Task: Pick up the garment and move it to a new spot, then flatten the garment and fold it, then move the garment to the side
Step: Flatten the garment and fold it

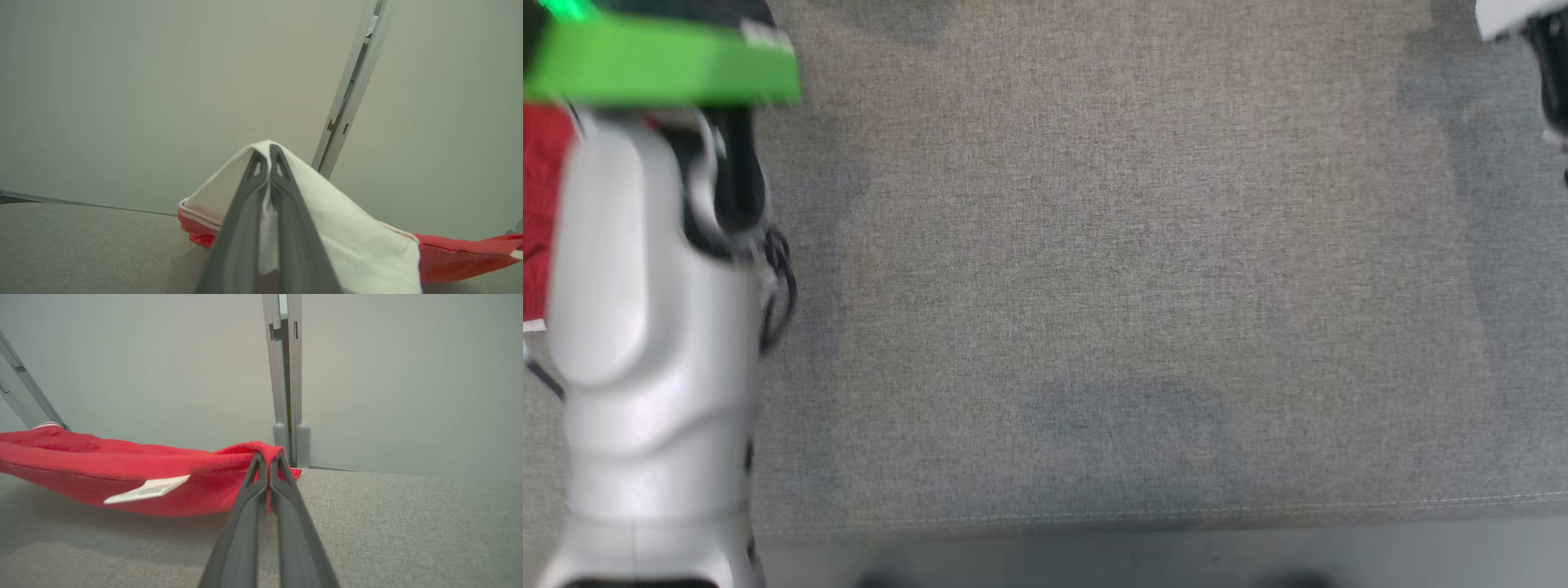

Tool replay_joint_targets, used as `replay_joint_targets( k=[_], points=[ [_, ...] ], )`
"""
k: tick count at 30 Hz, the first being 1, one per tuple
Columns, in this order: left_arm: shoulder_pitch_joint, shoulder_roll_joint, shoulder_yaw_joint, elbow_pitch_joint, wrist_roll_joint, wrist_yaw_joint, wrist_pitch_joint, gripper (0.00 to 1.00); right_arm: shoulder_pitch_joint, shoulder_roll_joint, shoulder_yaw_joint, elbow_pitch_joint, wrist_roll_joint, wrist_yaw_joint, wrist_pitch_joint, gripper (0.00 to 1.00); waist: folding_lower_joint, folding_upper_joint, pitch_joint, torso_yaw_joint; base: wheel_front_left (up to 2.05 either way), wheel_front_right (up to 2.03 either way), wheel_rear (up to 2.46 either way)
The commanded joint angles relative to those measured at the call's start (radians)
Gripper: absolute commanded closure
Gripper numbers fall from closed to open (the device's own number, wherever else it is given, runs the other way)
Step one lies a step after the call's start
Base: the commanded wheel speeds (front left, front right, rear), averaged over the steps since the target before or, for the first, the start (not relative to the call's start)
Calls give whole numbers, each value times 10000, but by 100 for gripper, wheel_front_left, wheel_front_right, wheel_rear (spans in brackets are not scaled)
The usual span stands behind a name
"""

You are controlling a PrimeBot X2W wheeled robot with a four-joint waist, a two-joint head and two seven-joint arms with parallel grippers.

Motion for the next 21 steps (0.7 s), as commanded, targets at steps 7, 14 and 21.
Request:
replay_joint_targets(
  k=[7,14,21],
  points=[
    [3660,-51,-317,-1794,169,-11,122,100,2964,-320,-959,-1546,627,-14,-49,100,-1,0,-836,-70,0,0,0],
    [6634,15,-309,-3126,-567,394,1375,100,6208,38,-2440,-2920,862,-14,-51,100,-1,0,-1803,-10,0,0,0],
    [8750,226,-299,-3983,-1433,440,2572,100,8991,803,-3370,-3715,641,-14,-52,100,-1,0,-2971,-99,0,0,0]
  ],
)
